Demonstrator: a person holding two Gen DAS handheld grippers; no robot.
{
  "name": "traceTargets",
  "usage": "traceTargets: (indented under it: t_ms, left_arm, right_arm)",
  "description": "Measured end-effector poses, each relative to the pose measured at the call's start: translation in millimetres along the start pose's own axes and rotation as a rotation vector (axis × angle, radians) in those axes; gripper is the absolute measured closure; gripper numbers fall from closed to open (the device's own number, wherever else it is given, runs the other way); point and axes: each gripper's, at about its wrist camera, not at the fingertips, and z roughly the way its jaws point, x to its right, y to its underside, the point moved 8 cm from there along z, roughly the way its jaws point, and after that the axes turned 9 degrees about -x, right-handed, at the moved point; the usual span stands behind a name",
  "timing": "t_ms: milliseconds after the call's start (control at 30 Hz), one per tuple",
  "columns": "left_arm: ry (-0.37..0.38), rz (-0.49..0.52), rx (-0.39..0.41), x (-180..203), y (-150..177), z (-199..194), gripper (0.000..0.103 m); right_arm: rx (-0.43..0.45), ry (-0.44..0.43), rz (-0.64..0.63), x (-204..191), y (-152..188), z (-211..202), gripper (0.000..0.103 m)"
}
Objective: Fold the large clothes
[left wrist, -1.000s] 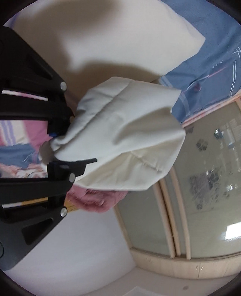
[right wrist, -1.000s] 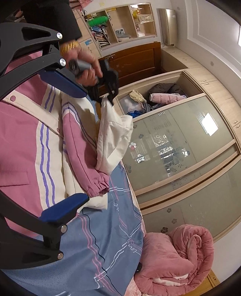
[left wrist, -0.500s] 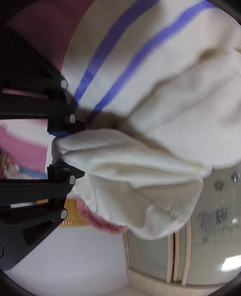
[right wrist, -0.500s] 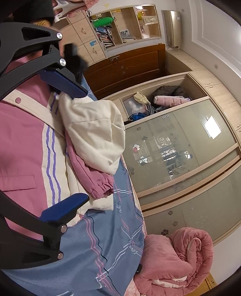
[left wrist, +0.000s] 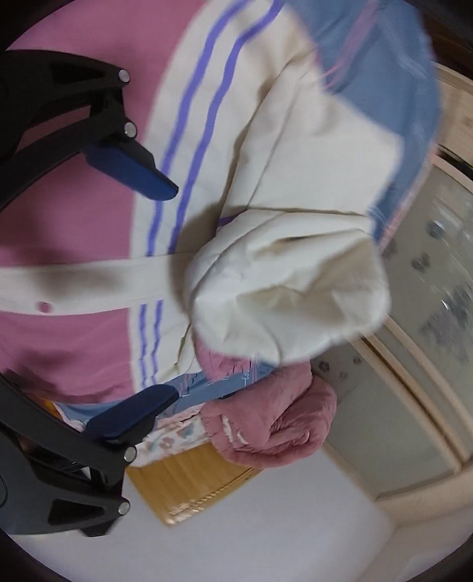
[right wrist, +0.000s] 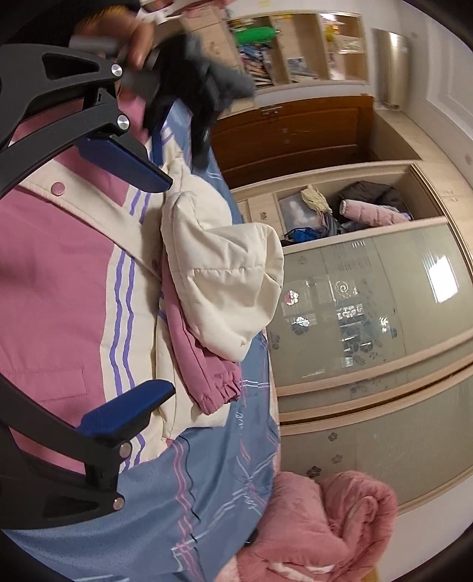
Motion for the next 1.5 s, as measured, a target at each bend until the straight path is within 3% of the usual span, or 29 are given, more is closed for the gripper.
traceTargets:
  t_ms: [67, 133, 267, 367, 467, 567, 633, 700, 767, 800, 933, 1167, 1233, 1367, 1500]
  left_arm:
    - [-0.043, 0.093, 0.082, 5, 15, -38, 0.002]
    - [-0.141, 0.193, 0.192, 4, 22, -75, 0.002]
    - [-0.277, 0.302, 0.353, -18, 43, -116, 0.002]
    - [-0.365, 0.297, 0.411, -28, 46, -128, 0.002]
    - [-0.347, 0.286, 0.393, -33, 42, -139, 0.002]
    - [-0.351, 0.295, 0.418, -34, 37, -147, 0.002]
    - [-0.342, 0.283, 0.425, -39, 37, -154, 0.002]
    - [-0.349, 0.274, 0.429, -44, 36, -155, 0.002]
    - [-0.362, 0.259, 0.426, -52, 34, -156, 0.002]
    - [-0.363, 0.248, 0.423, -56, 33, -158, 0.002]
    - [-0.383, 0.2, 0.423, -72, 27, -164, 0.002]
    - [-0.406, 0.139, 0.416, -87, 25, -167, 0.002]
    - [-0.398, 0.116, 0.401, -89, 25, -164, 0.002]
    - [-0.414, 0.116, 0.4, -86, 29, -160, 0.002]
    - [-0.433, 0.133, 0.394, -80, 34, -154, 0.002]
  right_arm:
    - [0.005, -0.006, 0.018, -4, -13, 4, 0.001]
    - [0.007, 0.021, 0.01, -12, -38, 13, 0.001]
    - [-0.006, 0.067, -0.107, -51, -126, 61, 0.001]
    - [0.016, 0.073, -0.152, -78, -193, 110, 0.001]
    - [-0.011, 0.14, -0.165, -83, -228, 170, 0.001]
    - [-0.152, 0.238, -0.132, -57, -201, 241, 0.001]
    - [-0.307, 0.282, -0.067, -30, -150, 280, 0.001]
    - [-0.435, 0.342, -0.085, -7, -72, 309, 0.001]
    - [-0.366, 0.369, -0.12, -2, -36, 306, 0.001]
    - [-0.348, 0.365, -0.099, 0, -35, 301, 0.001]
    - [-0.433, 0.284, -0.013, 15, -32, 311, 0.001]
    - [-0.404, 0.321, -0.026, 6, -38, 298, 0.001]
    - [-0.364, 0.324, -0.023, 1, -47, 281, 0.001]
    - [-0.228, 0.342, -0.095, -21, -64, 209, 0.001]
    - [-0.197, 0.286, -0.072, -20, -42, 127, 0.001]
